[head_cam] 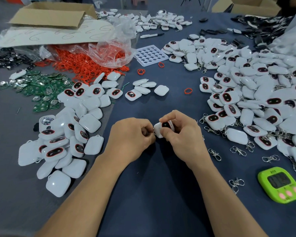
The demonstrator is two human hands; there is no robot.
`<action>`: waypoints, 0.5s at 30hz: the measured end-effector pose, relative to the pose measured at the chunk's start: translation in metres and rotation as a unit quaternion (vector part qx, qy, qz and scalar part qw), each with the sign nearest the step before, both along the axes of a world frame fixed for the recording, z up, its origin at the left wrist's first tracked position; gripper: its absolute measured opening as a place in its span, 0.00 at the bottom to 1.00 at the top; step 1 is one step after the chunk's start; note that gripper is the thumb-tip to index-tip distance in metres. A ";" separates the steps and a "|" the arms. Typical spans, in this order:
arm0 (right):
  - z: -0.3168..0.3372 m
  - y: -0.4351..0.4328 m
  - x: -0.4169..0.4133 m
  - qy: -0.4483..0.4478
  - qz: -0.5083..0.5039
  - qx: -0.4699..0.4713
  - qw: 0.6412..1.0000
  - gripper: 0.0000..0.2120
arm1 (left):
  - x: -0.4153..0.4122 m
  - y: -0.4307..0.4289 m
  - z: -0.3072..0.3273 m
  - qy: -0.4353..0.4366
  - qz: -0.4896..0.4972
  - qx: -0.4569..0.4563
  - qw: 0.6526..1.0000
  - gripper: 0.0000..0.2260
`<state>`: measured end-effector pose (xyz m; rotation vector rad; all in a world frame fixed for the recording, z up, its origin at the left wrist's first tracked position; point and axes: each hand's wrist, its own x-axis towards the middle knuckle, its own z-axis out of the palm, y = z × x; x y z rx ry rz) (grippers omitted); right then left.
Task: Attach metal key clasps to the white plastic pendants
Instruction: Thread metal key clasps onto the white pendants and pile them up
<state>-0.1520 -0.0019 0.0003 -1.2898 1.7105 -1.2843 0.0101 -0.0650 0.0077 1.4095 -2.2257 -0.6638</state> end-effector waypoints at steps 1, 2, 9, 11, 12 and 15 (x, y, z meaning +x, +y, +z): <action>0.000 0.000 -0.001 -0.017 -0.004 0.001 1.000 0.15 | 0.000 0.000 0.000 0.012 -0.003 -0.001 1.000 0.03; 0.000 0.000 -0.001 -0.046 -0.009 -0.002 0.999 0.15 | 0.000 0.000 0.000 0.034 -0.007 0.001 0.999 0.04; 0.003 0.005 -0.010 -0.264 0.015 -0.049 0.963 0.13 | 0.001 -0.004 0.004 0.139 -0.066 0.101 0.983 0.06; 0.005 0.006 -0.011 -0.292 0.018 -0.052 0.955 0.13 | 0.001 -0.003 0.005 0.156 -0.080 0.106 0.979 0.04; 0.006 0.007 -0.012 -0.301 0.018 -0.053 0.952 0.13 | 0.000 -0.003 0.005 0.166 -0.086 0.111 0.976 0.02; 0.007 0.008 -0.013 -0.309 0.024 -0.057 0.949 0.13 | -0.001 -0.003 0.006 0.197 -0.102 0.128 0.967 0.03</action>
